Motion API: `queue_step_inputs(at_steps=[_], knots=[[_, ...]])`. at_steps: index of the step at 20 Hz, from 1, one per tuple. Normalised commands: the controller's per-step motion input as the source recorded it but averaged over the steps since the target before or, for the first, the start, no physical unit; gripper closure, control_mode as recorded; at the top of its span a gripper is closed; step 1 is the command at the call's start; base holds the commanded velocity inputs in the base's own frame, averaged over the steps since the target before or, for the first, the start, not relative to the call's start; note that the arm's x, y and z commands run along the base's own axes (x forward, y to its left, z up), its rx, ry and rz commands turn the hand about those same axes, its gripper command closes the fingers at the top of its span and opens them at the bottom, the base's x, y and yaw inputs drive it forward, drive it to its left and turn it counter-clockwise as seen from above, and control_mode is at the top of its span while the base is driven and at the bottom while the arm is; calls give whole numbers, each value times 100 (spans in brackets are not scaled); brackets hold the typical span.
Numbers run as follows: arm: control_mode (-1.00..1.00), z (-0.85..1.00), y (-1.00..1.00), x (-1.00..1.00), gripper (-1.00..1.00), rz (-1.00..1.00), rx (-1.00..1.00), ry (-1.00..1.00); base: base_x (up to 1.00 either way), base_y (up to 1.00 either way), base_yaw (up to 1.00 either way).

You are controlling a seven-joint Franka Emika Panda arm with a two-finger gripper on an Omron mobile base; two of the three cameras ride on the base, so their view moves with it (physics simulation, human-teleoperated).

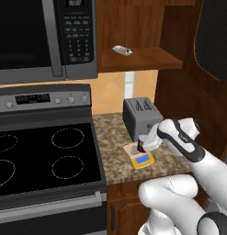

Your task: Pick the canned food and place it on the digital scale for weighing, and close the cabinet.

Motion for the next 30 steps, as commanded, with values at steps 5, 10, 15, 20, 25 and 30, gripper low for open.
queue_step_inputs(at_steps=[5,10,15,20,25,30], knots=[[-100,-28,6,30,100,3,0,0,0,0,0],[-100,-26,7,25,100,0,0,0,0,0,0],[-100,-14,0,19,100,0,0,0,0,0,0],[-100,-24,1,4,100,0,0,0,0,0,0],[-100,-29,9,-1,-100,0,-3,0,0,0,0],[-100,-7,0,0,-100,0,0,0,0,0,0]])
